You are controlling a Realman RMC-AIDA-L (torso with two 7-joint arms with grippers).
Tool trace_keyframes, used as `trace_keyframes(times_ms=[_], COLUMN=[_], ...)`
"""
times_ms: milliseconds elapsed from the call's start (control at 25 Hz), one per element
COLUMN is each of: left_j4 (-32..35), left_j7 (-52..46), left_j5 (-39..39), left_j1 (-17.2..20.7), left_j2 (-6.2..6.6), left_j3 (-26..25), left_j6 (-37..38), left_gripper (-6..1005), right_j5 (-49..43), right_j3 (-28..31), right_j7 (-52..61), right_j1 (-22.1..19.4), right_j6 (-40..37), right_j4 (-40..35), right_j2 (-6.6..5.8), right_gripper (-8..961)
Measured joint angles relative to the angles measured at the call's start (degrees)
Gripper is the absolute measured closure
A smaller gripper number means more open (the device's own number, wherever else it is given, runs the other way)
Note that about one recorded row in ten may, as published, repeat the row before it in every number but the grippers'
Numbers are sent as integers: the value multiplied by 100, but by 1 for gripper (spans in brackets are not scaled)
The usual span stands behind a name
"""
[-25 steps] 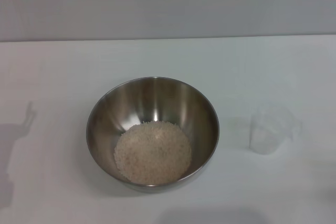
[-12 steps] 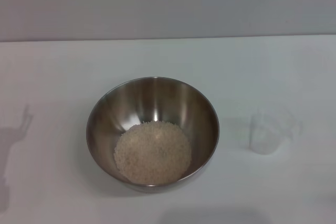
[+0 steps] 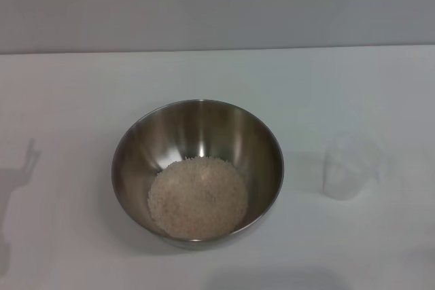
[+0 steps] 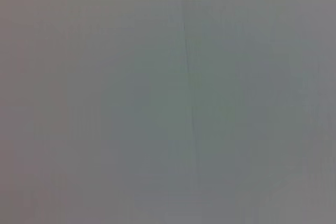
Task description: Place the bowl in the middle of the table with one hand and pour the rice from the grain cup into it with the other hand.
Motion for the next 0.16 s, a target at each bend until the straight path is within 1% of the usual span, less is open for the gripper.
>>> trace_keyframes(times_ms=[160], left_j4=[1], left_j7=[2], left_j5=[0], left_j1=[13], left_j2=[0], left_j3=[-1], left_j6=[-42], left_gripper=[130], right_j5=[0], right_j3=[-33], right_j7=[6], right_j1=[33], right_j6=[-22], right_j4=[-1], right_j2=[-6], right_gripper=[214])
